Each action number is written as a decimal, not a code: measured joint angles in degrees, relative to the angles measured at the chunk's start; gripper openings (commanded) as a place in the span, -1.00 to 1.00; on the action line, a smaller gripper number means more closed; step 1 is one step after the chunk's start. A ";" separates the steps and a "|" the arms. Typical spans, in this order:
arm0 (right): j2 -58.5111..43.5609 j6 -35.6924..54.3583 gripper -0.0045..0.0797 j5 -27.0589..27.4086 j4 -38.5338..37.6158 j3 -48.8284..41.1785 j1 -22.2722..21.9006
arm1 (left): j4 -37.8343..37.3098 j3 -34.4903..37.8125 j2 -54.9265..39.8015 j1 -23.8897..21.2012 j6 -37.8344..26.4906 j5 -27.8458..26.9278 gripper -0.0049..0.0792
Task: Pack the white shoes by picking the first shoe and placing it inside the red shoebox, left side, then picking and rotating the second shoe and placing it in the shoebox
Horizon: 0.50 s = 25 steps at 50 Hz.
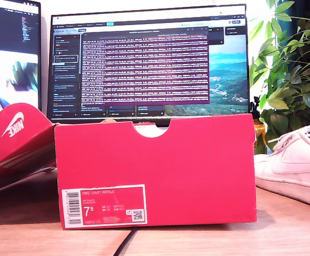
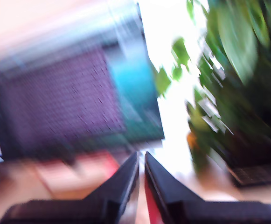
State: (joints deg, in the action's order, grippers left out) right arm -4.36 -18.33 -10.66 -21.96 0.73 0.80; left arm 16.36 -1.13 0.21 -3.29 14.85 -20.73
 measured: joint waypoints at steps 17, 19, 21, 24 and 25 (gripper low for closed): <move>-0.98 -3.06 -0.89 -9.22 6.69 8.37 0.04 | -6.99 -8.98 -0.07 -0.02 -5.18 -8.33 -0.92; -2.03 -2.80 -0.89 -9.66 8.26 10.84 0.04 | -10.97 -11.32 -0.13 0.00 -9.55 -8.63 -0.92; -3.48 -2.32 -0.89 -9.84 9.70 13.49 0.04 | -14.73 -13.92 -0.52 -0.02 -14.47 -8.92 -0.92; -6.67 -1.55 -0.89 -9.84 11.47 17.55 0.04 | -20.35 -17.86 -2.21 0.00 -22.51 -9.38 -0.92; -8.07 -1.44 -0.89 -9.84 12.24 19.08 0.04 | -22.40 -19.30 -3.15 -0.02 -24.20 -9.64 -0.92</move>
State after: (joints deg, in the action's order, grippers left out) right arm -12.43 -19.77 -20.49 -9.72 19.81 0.84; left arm -6.04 -20.43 -2.94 -3.31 -9.34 -30.37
